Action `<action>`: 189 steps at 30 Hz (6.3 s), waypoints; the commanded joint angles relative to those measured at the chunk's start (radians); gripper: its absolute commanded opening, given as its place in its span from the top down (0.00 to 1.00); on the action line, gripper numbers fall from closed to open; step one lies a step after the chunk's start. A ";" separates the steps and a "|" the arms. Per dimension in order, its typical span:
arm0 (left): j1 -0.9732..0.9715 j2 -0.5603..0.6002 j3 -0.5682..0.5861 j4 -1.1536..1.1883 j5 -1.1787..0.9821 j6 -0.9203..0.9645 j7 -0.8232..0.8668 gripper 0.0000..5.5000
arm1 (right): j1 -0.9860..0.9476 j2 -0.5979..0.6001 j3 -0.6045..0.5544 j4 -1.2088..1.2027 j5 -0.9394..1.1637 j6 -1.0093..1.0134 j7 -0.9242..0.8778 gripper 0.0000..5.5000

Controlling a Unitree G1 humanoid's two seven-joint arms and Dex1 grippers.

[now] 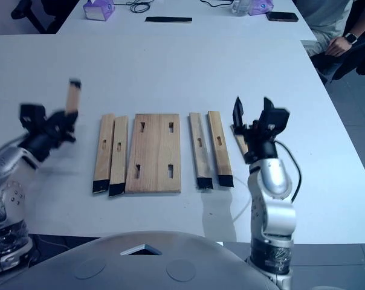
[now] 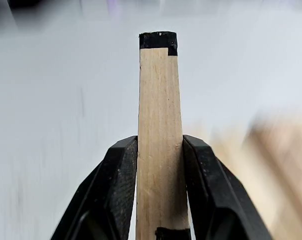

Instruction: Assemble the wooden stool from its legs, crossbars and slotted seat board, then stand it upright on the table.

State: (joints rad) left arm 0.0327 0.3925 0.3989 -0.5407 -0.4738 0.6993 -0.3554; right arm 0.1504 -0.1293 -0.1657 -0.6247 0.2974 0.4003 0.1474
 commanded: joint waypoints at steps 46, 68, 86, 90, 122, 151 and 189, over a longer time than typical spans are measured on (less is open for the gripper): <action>-0.134 0.291 -0.259 -0.240 -0.788 0.052 -0.367 0.76 | -0.528 -0.647 0.069 0.033 1.123 0.559 0.618 0.77; 0.051 0.304 -0.475 -0.093 -0.165 -0.165 -0.353 0.37 | -0.433 -0.826 0.301 0.690 0.042 -0.324 1.051 0.77; 0.069 0.271 -0.485 -0.090 -0.093 -0.186 -0.359 0.37 | -0.401 -0.762 0.288 0.776 -0.033 -0.484 1.170 0.77; 0.071 0.268 -0.488 -0.094 -0.090 -0.184 -0.359 0.37 | -0.400 -0.752 0.285 0.753 -0.024 -0.471 1.173 0.77; 0.055 0.282 -0.521 -0.097 -0.081 -0.154 -0.404 0.37 | -0.291 -0.780 0.521 0.880 -0.107 -0.323 1.366 0.77; 0.110 0.250 -0.518 -0.107 -0.027 -0.177 -0.360 0.37 | -0.312 -0.778 0.146 0.445 0.254 -0.040 1.128 0.60; 0.076 0.248 -0.525 -0.058 -0.020 -0.182 -0.422 0.37 | -0.463 -0.602 0.041 0.255 0.548 0.189 0.805 0.60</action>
State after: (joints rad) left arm 0.0920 0.6369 -0.1272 -0.5882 -0.5062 0.5234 -0.7876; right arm -0.2380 -0.7008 -0.0486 -0.2521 0.7139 0.4997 0.9947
